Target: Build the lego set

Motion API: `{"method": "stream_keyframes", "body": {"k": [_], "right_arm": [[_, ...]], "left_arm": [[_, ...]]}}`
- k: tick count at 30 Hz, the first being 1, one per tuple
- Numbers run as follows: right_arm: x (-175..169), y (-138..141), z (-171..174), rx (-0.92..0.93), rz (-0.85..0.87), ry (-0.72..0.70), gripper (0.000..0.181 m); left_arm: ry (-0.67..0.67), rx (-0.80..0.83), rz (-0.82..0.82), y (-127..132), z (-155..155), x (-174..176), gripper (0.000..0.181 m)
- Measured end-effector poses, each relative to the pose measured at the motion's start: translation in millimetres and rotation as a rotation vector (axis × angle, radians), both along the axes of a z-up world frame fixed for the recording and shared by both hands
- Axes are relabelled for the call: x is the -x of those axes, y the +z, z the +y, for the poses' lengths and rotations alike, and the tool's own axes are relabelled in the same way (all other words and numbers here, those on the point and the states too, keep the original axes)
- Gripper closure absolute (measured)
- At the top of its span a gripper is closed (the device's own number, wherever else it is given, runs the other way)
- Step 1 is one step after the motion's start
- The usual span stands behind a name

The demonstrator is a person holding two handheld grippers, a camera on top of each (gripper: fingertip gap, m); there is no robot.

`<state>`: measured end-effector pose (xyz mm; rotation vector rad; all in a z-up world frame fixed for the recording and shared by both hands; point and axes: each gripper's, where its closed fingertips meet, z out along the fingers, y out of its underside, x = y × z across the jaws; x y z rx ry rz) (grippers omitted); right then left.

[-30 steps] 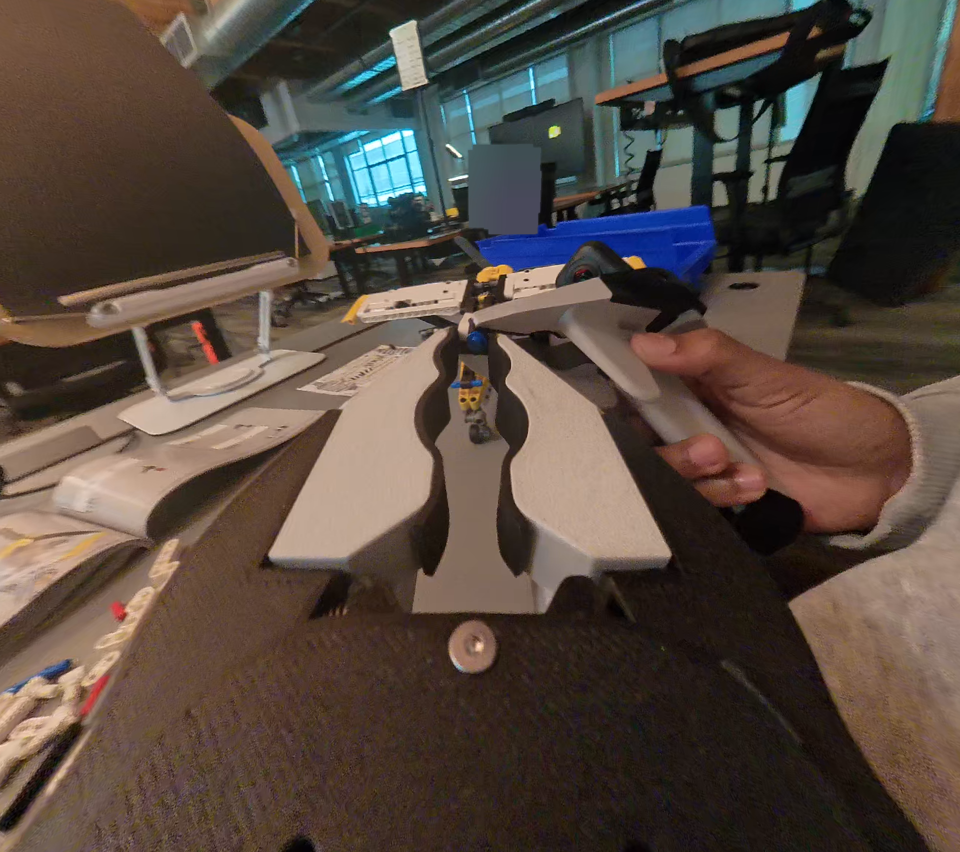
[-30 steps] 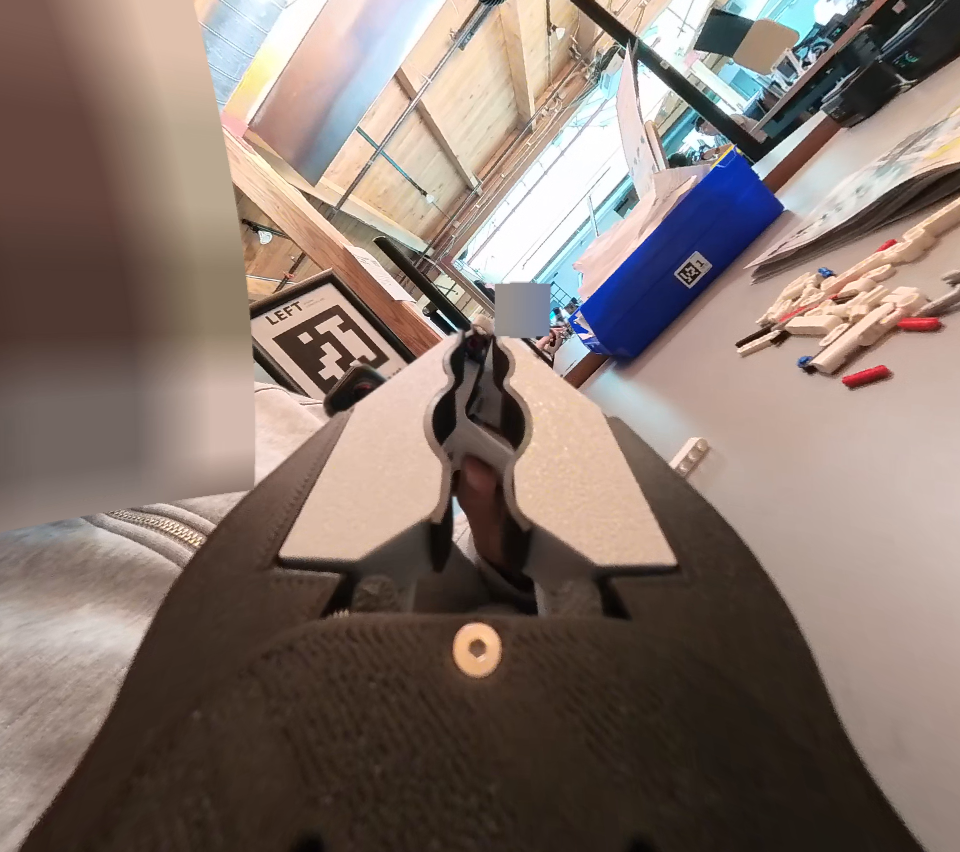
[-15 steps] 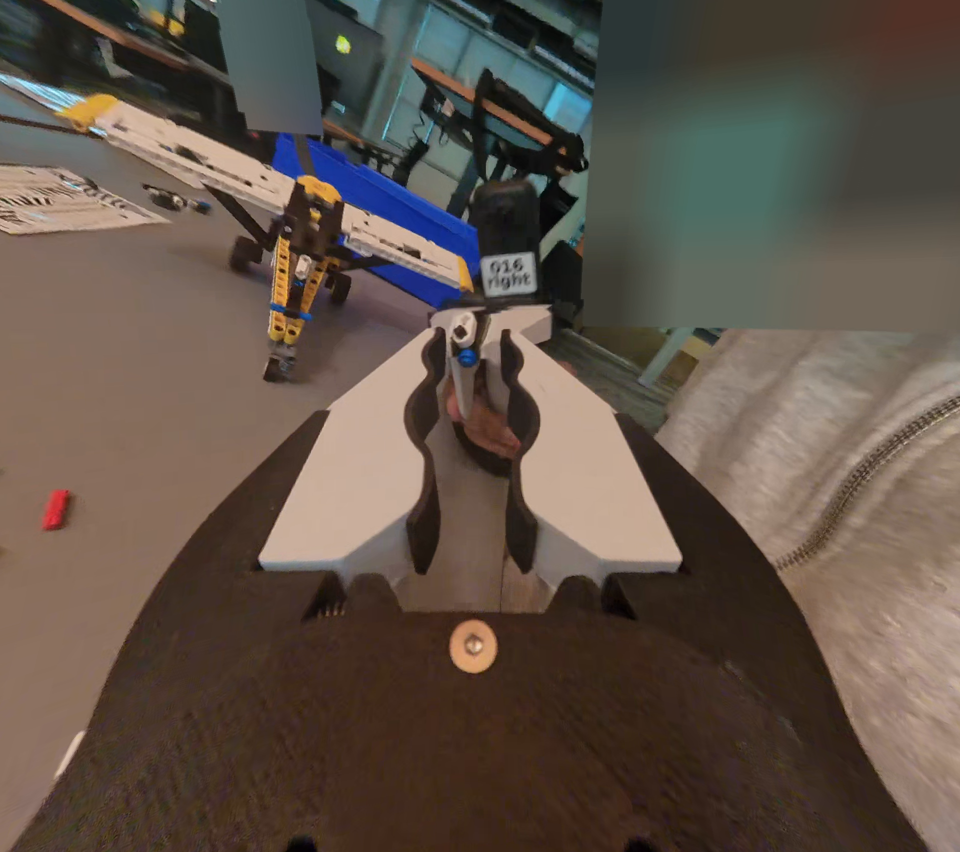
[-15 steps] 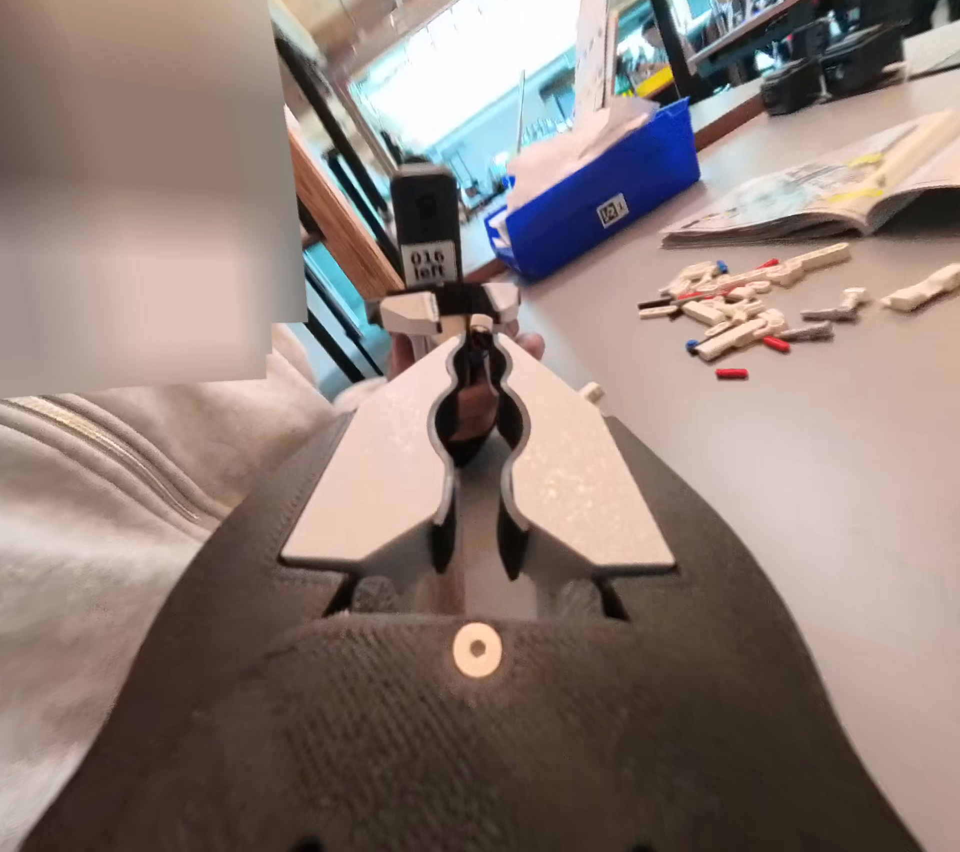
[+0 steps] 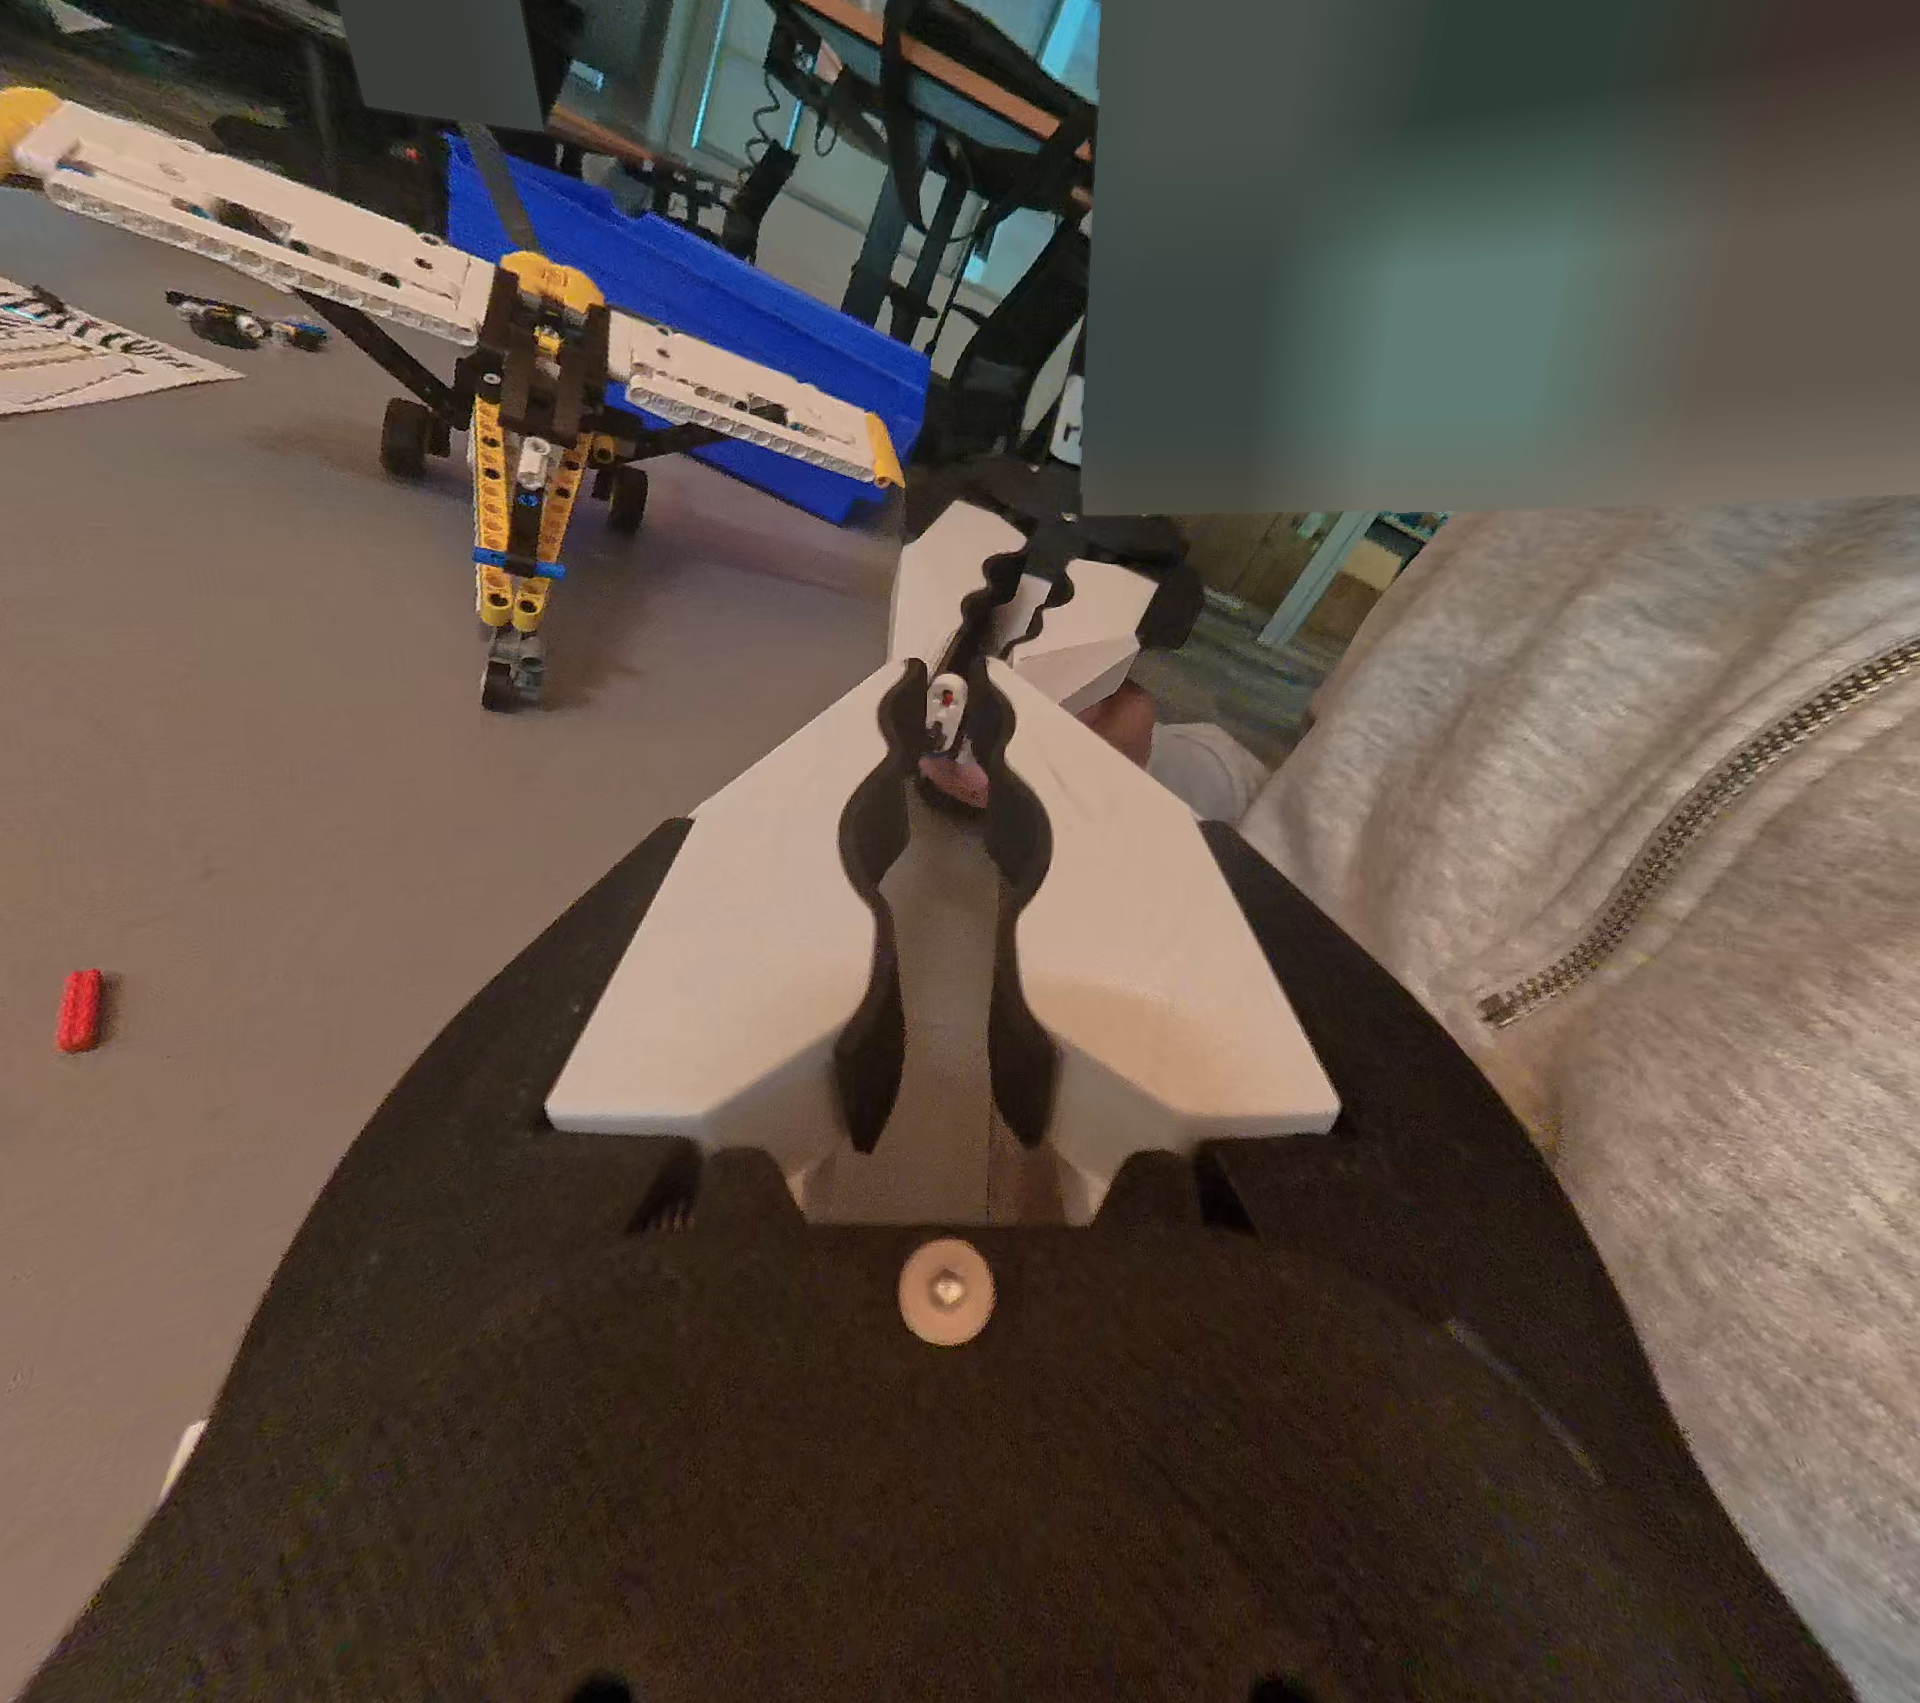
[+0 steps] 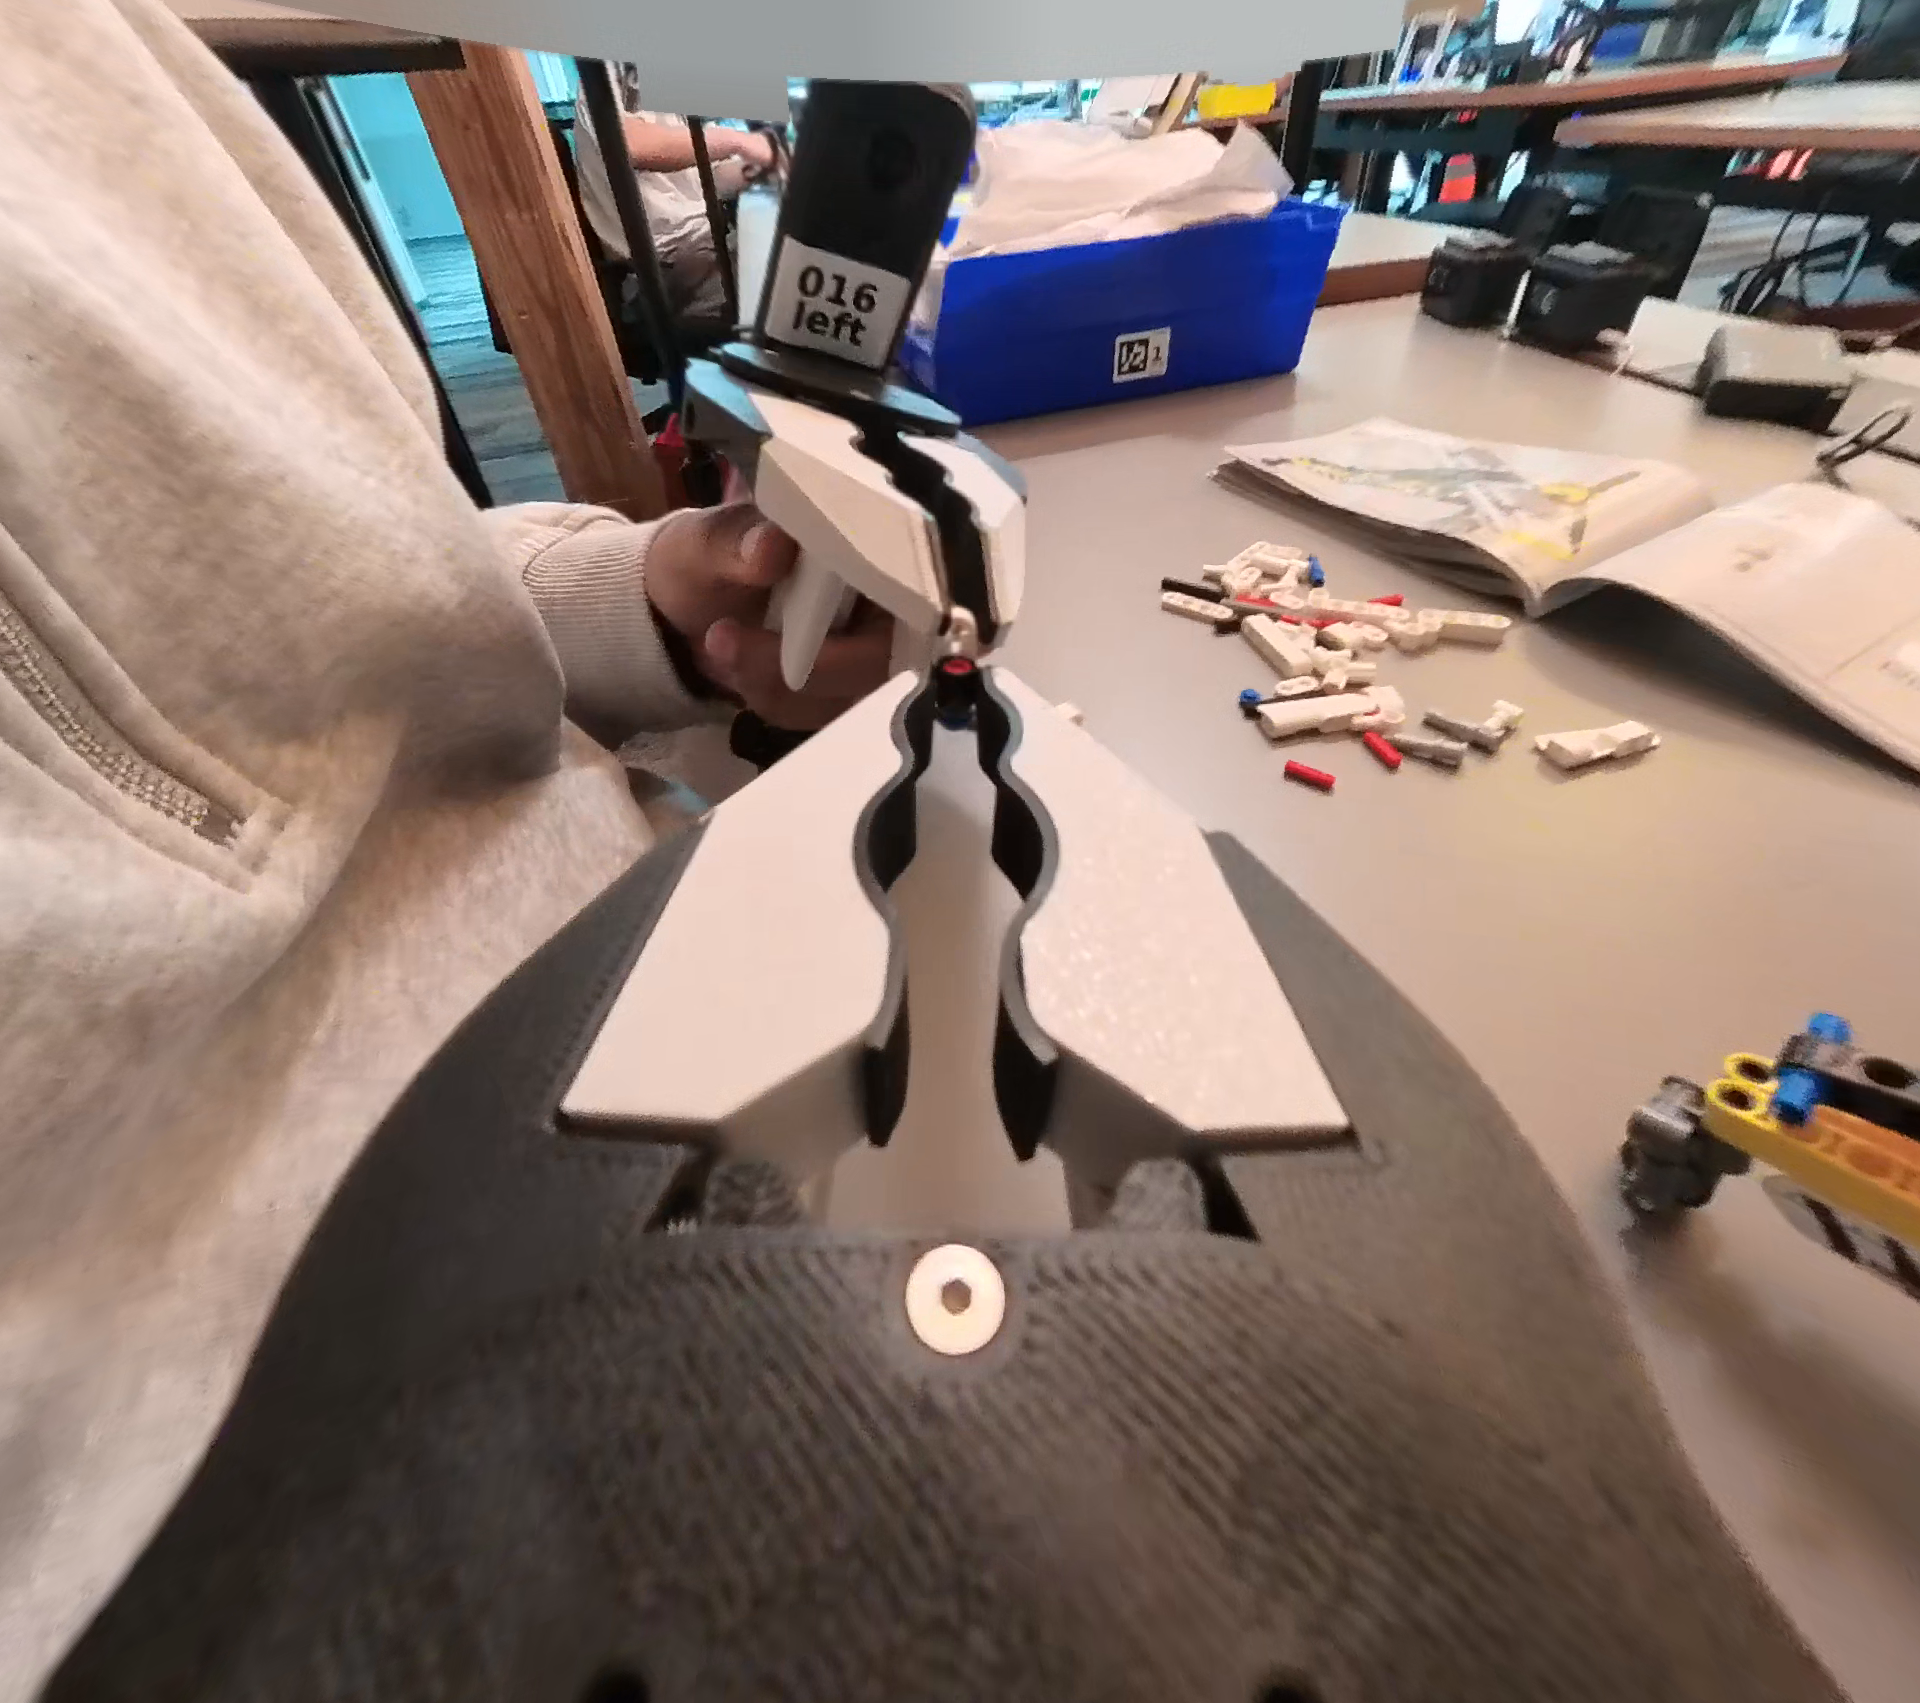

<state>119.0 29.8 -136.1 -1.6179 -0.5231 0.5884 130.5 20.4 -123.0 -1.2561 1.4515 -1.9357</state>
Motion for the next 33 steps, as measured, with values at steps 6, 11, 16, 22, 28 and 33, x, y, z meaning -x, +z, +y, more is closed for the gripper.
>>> {"method": "stream_keyframes", "body": {"k": [6, 11, 16, 22, 28, 33], "right_arm": [[-0.5, 4.6, -0.4, -0.051, -0.005, -0.011, 0.176], [-2.9, 6.5, -0.7, -0.067, 0.007, -0.015, 0.175], [-3.2, 5.4, -0.5, -0.067, -0.005, -0.021, 0.175], [-7.2, 8.6, 0.0, -0.071, 0.027, -0.034, 0.175], [-11.0, 19.6, -2.3, -0.072, 0.167, -0.001, 0.175], [-9.6, 26.7, -3.6, -0.013, 0.358, 0.082, 0.176]], "left_arm": [[-0.020, 0.071, -0.035, 4.7, 1.4, 1.5, 0.177], [-0.019, 0.060, -0.045, 4.9, 1.6, 1.4, 0.177], [-0.018, 0.067, -0.039, 3.5, 3.0, 0.7, 0.176], [0.007, 0.084, -0.047, 3.3, 10.7, 1.8, 0.160], [-0.009, 0.081, -0.042, 2.3, 7.4, 2.3, 0.172], [-0.026, 0.093, -0.057, 4.8, 1.8, 2.2, 0.174]]}}
